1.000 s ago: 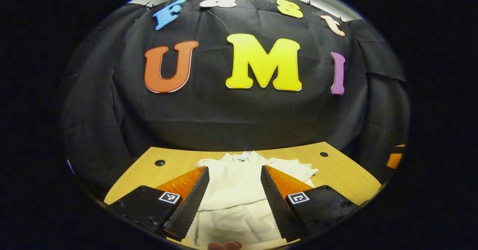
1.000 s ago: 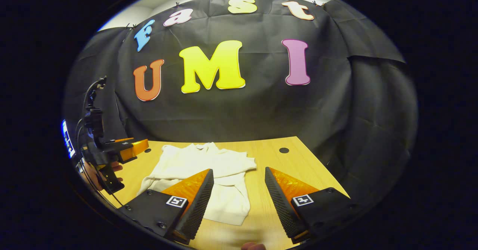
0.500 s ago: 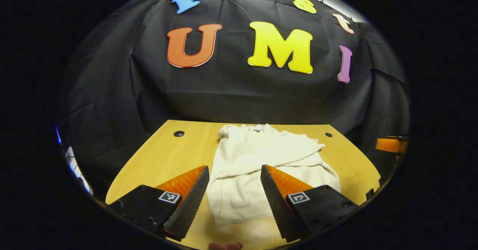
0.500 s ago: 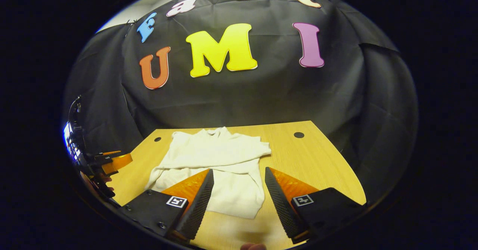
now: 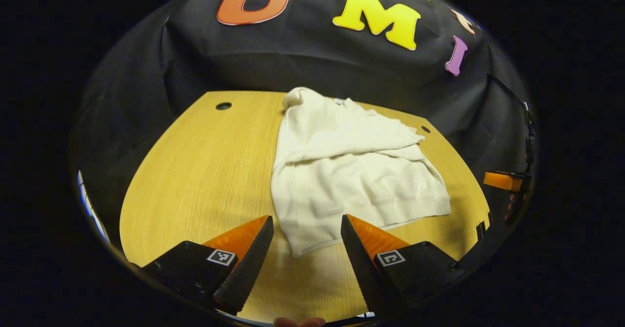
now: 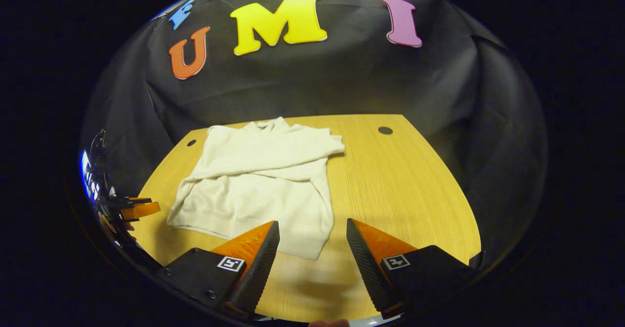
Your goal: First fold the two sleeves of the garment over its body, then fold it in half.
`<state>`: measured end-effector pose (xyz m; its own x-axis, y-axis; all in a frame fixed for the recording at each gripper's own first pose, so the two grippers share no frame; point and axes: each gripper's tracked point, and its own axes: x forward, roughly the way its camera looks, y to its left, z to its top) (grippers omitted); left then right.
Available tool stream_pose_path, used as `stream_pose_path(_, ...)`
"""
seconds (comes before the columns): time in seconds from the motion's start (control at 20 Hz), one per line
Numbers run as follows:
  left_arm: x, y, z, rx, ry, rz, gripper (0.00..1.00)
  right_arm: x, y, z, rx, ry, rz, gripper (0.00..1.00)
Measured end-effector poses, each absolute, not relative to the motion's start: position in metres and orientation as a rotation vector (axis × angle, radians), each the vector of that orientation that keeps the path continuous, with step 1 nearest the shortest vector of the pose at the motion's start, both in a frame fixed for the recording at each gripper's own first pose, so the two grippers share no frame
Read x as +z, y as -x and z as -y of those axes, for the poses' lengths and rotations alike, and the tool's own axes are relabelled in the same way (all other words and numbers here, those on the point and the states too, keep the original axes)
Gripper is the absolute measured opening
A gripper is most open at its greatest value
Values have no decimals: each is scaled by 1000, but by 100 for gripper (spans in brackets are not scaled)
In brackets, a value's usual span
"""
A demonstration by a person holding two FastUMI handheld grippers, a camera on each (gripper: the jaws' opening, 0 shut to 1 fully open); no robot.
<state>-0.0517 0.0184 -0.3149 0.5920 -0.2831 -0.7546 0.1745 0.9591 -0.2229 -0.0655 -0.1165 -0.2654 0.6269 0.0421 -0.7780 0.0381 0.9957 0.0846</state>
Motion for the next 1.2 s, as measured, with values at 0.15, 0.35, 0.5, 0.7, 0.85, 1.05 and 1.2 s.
stream_pose_path(0.15, -337, 56, -18, -249, 196, -978, 89, -297, 72, 124, -10, -68, -986, 85)
stream_pose_path(0.35, -362, 54, -19, -179, 280, -1083, 90, -334, 71, 121, -50, -64, -1097, 87)
stream_pose_path(0.5, -366, 51, -12, -175, 298, -1112, 90, -355, 63, 112, -56, -65, -1161, 86)
stream_pose_path(0.7, -369, 45, -14, -163, 259, -1146, 89, -375, 58, 102, -50, -24, -1227, 86)
stream_pose_path(0.85, -370, 41, -11, -153, 252, -1183, 86, -383, 60, 102, -80, -43, -1259, 86)
stream_pose_path(1.05, -373, 42, -15, -132, 227, -1202, 73, -385, 61, 101, -87, -75, -1272, 86)
stream_pose_path(1.2, -376, 43, -18, -122, 206, -1217, 64, -385, 61, 101, -93, -83, -1275, 86)
